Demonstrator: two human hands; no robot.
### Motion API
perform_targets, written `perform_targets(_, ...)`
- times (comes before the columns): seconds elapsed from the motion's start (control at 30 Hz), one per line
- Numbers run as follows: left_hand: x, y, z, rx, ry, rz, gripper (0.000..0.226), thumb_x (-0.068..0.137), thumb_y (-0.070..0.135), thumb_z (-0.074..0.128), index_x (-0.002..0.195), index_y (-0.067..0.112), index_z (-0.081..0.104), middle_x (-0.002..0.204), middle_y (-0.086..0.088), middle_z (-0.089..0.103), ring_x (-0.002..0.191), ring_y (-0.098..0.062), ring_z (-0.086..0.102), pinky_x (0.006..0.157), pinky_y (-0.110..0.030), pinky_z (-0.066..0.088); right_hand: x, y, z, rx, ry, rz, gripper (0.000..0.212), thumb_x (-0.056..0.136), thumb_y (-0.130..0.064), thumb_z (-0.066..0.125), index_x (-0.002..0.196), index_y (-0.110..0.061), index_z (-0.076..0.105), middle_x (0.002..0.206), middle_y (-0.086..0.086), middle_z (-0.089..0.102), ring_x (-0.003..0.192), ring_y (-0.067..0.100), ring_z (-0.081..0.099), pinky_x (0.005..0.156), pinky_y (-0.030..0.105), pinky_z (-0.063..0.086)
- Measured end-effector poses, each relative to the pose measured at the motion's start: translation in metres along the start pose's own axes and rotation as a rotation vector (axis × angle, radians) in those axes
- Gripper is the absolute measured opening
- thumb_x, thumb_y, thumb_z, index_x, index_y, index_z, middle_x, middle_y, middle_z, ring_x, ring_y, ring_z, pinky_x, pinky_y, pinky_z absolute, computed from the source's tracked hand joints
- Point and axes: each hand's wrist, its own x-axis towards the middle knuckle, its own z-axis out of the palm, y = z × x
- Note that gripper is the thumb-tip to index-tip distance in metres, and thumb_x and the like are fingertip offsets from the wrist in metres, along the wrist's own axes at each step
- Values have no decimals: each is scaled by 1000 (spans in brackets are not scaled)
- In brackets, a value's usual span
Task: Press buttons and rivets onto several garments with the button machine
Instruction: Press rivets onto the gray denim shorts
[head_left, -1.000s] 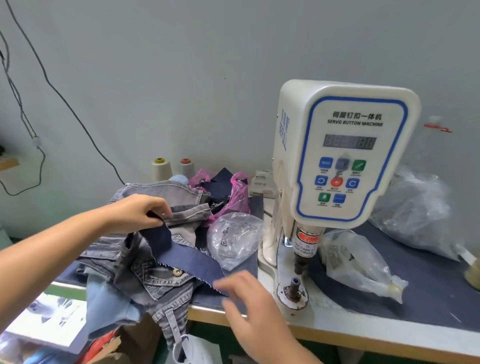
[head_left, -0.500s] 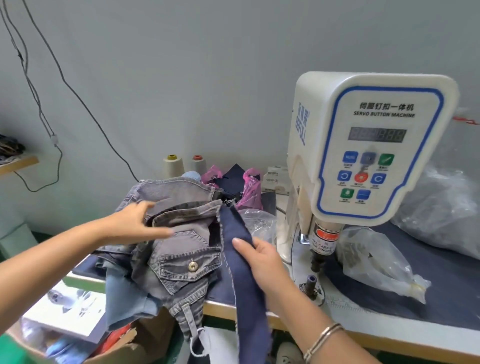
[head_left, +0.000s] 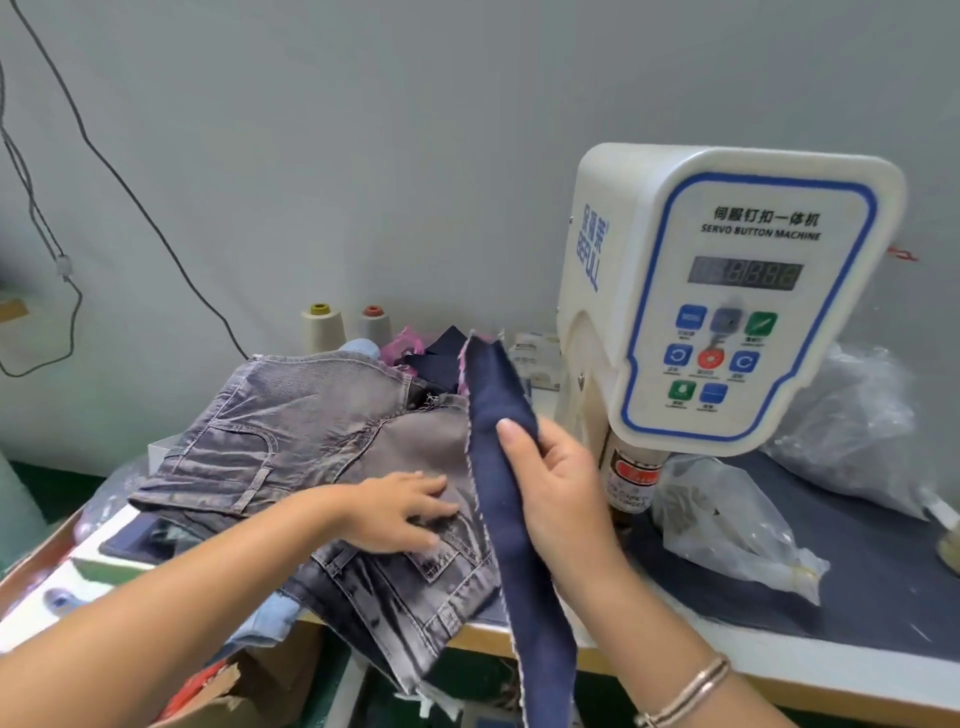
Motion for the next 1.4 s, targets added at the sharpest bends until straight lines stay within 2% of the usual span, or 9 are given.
perform_targets(0.13,-9,7,-18,-1093,161,36,53,100,50,31,122,15,64,121,-6,68,113,-21,62,104,-47,43,11,36,7,-296,-264,148,24,93,-23,57,76,-6,60,69,1,57,68,11,48,67,35,41)
perform_targets(0.2,-15,-3,-32,-1319,74,61,64,91,67,37,125,18,62,120,-12,67,107,-28,64,88,-41,54,12,50,11,-387,-324,221,30,91,-28,56,69,-8,55,65,1,50,65,12,43,64,34,35)
perform_targets(0.33,-12,-7,-31,-905,269,-12,5,91,16,65,96,17,68,91,-5,65,68,-11,59,64,-21,52,18,56,14,-344,-306,284,21,86,-29,62,75,-12,60,70,1,59,69,11,51,68,32,42)
perform_targets(0.47,11,-12,-48,-961,538,-32,14,93,7,60,85,18,64,76,8,69,70,-2,63,62,-18,52,12,58,1,-312,-350,437,13,76,-37,68,76,-26,61,69,-13,65,69,5,61,63,22,44)
perform_targets(0.6,52,-9,-70,-807,658,-14,18,90,3,63,79,17,61,73,0,63,65,-11,57,59,-17,47,16,63,-6,-482,-2,182,16,89,-27,57,79,-16,61,78,-8,58,75,11,54,68,23,42)
perform_targets(0.77,98,-20,-74,-74,572,-75,8,89,10,60,89,17,57,96,-5,66,88,-21,56,74,-28,40,27,78,-1,-954,-59,191,30,97,-22,43,123,-9,48,133,8,37,128,22,34,106,31,30)
perform_targets(1.0,106,-27,-73,53,252,43,31,85,4,53,113,16,61,110,5,61,103,-15,54,86,-24,40,32,93,5,-1122,-29,194,37,99,-40,36,120,-13,48,129,4,43,123,23,36,102,34,30)
perform_targets(1.17,103,-29,-88,347,303,33,12,93,29,56,85,24,48,102,0,64,91,-17,48,75,-30,35,42,91,8,-1089,-22,216,35,100,-38,35,118,-12,48,126,7,47,120,24,43,103,36,33)
perform_targets(1.4,102,-30,-87,632,250,44,15,93,32,55,102,20,55,104,-3,59,93,-19,46,75,-30,29,34,83,9,-1039,-27,140,21,96,-33,43,111,-20,48,114,-1,58,113,24,49,99,35,35)
